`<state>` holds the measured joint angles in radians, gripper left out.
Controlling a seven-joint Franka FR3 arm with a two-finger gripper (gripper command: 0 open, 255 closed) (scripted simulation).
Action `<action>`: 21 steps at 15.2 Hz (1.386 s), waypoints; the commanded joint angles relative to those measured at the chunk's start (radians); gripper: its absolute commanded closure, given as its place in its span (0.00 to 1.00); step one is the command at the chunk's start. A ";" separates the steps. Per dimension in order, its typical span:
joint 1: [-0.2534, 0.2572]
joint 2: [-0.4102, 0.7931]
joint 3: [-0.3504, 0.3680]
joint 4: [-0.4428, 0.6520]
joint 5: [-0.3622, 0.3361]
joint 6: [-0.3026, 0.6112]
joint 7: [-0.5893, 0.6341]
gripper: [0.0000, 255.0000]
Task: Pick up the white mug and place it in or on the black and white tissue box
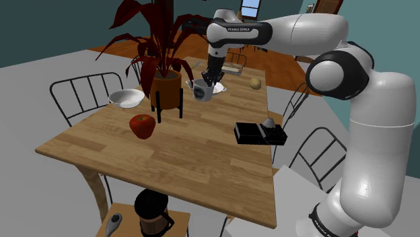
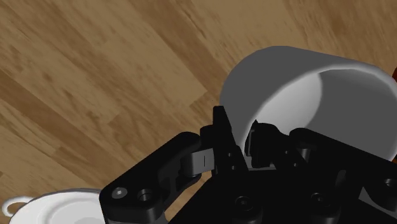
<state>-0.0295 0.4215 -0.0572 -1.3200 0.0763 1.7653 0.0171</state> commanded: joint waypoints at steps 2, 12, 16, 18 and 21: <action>-0.008 -0.040 -0.004 -0.040 0.000 -0.002 -0.013 1.00; -0.076 -0.389 -0.058 -0.504 -0.015 0.107 -0.143 1.00; -0.106 -0.506 -0.088 -0.636 -0.031 0.120 -0.199 1.00; -0.121 -0.561 -0.105 -0.693 -0.041 0.122 -0.228 1.00; -0.147 -0.640 -0.133 -0.771 -0.060 0.120 -0.272 1.00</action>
<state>-0.1689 -0.1898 -0.1823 -2.0596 0.0225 1.8830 -0.2414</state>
